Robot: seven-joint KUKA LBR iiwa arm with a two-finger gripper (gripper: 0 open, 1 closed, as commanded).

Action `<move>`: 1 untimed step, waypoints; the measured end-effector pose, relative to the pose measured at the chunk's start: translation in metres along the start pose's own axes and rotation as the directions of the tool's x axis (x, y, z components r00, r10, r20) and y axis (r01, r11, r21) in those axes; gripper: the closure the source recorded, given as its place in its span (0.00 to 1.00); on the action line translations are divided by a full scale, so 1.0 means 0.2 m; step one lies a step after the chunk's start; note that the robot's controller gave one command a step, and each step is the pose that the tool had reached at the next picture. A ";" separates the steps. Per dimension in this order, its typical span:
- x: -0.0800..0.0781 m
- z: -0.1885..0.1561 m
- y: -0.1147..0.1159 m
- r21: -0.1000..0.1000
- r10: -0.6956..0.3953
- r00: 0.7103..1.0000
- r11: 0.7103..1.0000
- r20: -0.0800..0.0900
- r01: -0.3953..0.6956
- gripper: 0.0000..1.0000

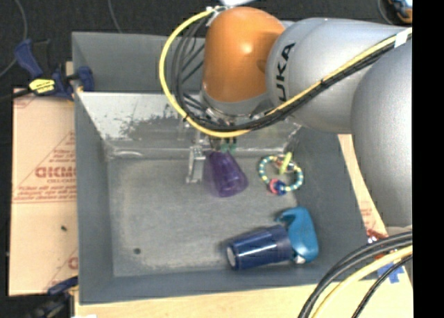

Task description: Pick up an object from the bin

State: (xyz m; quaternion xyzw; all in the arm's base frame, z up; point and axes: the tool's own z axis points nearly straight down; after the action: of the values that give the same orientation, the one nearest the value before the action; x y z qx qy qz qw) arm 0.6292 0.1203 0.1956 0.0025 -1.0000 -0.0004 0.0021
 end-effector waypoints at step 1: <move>-0.01 -0.03 0.00 -0.001 0.003 1.000 1.000 0.008 -0.003 0.00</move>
Offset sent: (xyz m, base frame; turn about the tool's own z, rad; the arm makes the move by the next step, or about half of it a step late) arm -0.0578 -0.0753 0.0041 -0.0875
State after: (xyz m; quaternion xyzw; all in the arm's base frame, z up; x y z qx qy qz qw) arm 0.6306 0.1197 0.2011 0.0012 -1.0000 -0.0009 -0.0021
